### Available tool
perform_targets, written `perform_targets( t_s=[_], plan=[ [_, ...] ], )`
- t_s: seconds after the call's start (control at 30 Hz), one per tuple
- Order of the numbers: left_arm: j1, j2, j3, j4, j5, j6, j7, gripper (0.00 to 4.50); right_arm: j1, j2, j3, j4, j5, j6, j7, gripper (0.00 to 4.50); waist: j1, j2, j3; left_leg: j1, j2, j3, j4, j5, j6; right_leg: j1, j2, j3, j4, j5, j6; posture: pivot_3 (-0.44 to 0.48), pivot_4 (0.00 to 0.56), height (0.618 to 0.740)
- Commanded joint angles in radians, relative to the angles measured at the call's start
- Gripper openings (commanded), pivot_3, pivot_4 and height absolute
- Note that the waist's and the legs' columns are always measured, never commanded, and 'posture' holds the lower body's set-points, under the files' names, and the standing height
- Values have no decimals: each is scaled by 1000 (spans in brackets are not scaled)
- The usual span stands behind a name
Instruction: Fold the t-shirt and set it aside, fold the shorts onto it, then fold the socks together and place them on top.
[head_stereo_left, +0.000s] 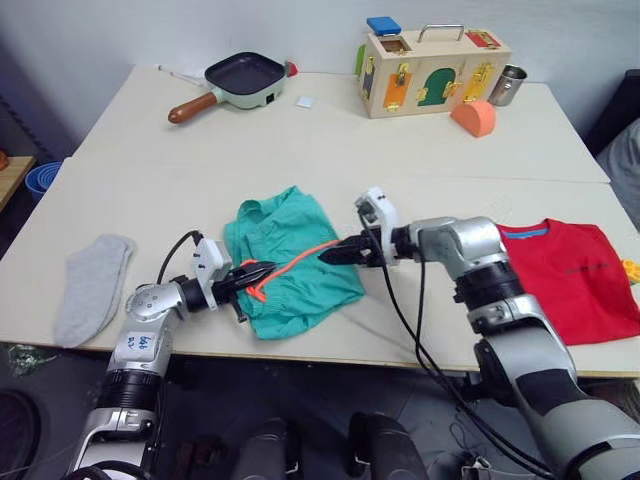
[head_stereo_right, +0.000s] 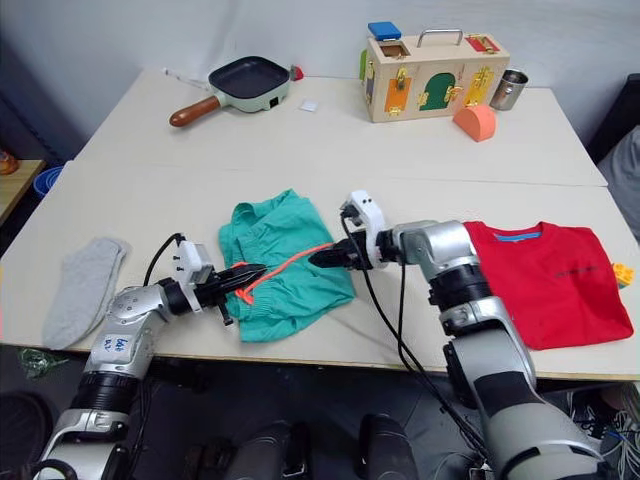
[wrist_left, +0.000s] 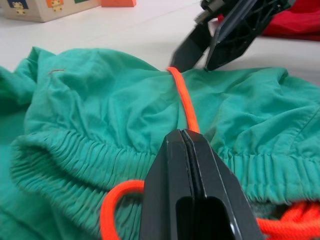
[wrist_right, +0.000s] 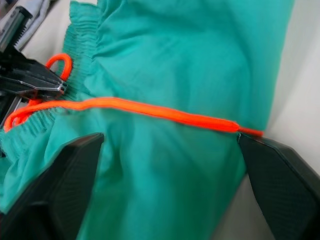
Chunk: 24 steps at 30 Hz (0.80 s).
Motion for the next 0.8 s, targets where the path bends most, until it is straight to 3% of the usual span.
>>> perform_targets(
  t_s=[0.03, 0.13, 0.33, 0.47, 0.8],
  plan=[
    [2, -3, 11, 4, -4, -27, 0, 0, -47, 29, 6, 123, -39, -29, 14, 4479, -2, 0, 0, 0, 0, 0, 0, 0, 0, 0, 0, 0, 0, 0, 0, 0, 150, 740],
    [13, -4, 6, 7, 1, -36, 1, 0, -85, 47, 12, 195, -63, -56, 41, 4479, -8, 0, 0, 0, 0, 0, 0, 0, 0, 0, 0, 0, 0, 0, 0, 0, 150, 740],
    [28, -4, 2, -11, 1, -35, 7, 0, -137, -32, 16, 189, -100, -80, 138, 4479, -13, 0, 0, 0, 0, 0, 0, 0, 0, 0, 0, 0, 0, 0, 0, 0, 150, 740],
    [44, -6, -7, -21, 4, -38, 5, 0, -156, -62, -1, 269, -139, -132, 120, 4479, -14, 0, 0, 0, 0, 0, 0, 0, 0, 0, -1, 0, 0, 0, 0, 0, 150, 740],
    [31, -4, -4, -10, 4, -38, 2, 0, -191, 94, -52, 413, -112, 0, 196, 4479, -26, 0, 0, 1, 1, 0, -1, 0, -1, 0, 1, 0, 0, 0, 0, 0, 150, 740]
  ],
)
